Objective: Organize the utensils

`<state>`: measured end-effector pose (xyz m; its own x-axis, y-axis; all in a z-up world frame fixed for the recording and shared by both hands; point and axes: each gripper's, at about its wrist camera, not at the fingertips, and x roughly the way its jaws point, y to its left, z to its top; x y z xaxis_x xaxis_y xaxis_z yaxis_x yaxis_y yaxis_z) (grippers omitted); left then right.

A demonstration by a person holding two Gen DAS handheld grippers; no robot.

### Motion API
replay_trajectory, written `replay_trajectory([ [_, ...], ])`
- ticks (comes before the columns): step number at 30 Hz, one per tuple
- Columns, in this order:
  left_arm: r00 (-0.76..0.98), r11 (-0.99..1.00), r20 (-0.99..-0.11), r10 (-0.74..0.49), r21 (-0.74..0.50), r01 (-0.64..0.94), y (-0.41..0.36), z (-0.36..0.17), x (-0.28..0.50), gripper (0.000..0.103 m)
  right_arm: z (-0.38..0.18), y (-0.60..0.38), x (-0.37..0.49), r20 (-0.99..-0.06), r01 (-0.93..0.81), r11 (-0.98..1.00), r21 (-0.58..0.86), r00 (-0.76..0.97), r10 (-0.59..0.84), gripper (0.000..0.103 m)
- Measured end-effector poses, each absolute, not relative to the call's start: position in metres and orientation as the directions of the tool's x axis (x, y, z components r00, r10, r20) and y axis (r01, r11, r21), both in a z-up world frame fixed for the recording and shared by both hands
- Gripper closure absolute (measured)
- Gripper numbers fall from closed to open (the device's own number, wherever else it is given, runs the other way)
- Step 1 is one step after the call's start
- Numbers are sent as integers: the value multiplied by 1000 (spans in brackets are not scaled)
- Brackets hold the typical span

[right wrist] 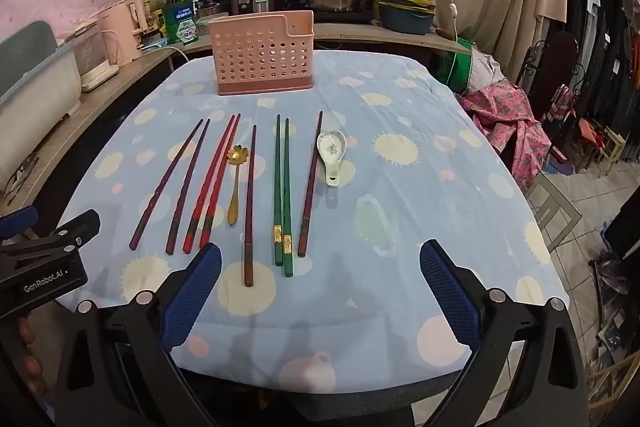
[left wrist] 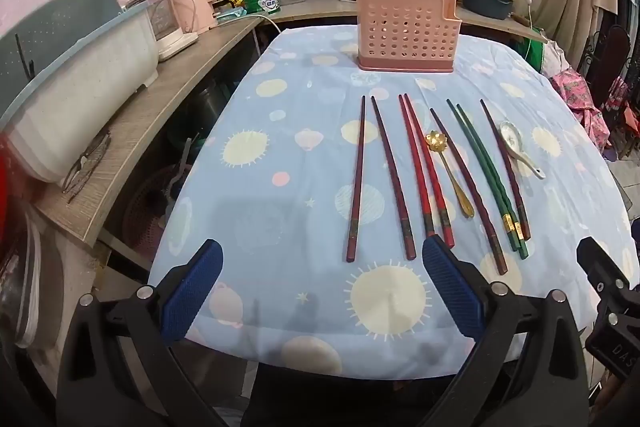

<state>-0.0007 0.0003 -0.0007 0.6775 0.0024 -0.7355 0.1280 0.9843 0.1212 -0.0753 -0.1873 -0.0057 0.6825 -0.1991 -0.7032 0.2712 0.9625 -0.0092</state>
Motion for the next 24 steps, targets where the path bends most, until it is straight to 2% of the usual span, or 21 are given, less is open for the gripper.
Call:
replay_trajectory([
  [24,699,989,-715,6,109,103,10,16,-6,8,8,-185,-79,-655,277,961,6,727,-206,7],
])
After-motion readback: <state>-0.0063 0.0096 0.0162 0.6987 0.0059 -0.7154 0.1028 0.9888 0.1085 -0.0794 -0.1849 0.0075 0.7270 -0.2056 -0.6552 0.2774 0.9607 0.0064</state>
